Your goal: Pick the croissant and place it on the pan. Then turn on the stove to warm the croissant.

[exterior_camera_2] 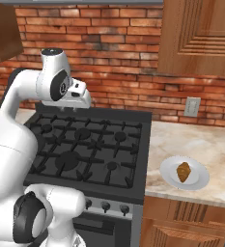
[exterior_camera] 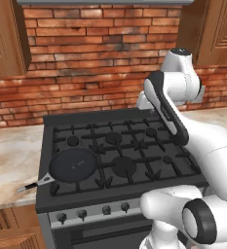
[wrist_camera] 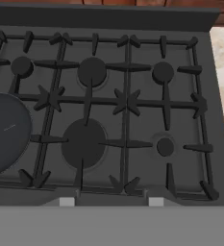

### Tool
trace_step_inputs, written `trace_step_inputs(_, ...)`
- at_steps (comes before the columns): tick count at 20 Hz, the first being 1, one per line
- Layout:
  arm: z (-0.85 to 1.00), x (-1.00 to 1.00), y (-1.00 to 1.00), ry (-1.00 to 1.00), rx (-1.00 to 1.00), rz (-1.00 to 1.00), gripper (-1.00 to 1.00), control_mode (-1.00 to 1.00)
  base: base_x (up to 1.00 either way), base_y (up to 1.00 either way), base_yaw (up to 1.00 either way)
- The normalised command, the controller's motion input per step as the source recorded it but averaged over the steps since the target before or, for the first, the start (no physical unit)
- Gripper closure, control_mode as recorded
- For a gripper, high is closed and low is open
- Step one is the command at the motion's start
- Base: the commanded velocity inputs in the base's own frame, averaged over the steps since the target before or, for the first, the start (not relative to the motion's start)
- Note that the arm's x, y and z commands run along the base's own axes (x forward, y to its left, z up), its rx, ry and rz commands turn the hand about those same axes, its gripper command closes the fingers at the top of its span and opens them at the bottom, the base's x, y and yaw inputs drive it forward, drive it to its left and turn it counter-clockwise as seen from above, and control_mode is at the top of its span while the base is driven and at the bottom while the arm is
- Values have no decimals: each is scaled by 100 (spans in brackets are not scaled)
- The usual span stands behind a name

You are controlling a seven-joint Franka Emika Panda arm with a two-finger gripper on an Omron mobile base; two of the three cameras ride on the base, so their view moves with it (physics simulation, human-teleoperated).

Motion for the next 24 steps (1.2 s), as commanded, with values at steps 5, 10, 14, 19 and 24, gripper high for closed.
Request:
trace_step_inputs(5, 0, 18, 0, 0, 0, 0, -100, -100, 0, 0, 0)
trace_step_inputs(10, 0, 50, -1, 1, 0, 0, -100, -100, 0, 0, 0)
trace_step_inputs(14, 0, 27, 0, 3, 0, 0, -100, -100, 0, 0, 0)
trace_step_inputs(19, 0, 1, -4, 1, 0, 0, -100, -100, 0, 0, 0)
trace_step_inputs(24, 0, 24, -47, 0, 3, 3, -100, -100, 0, 0, 0)
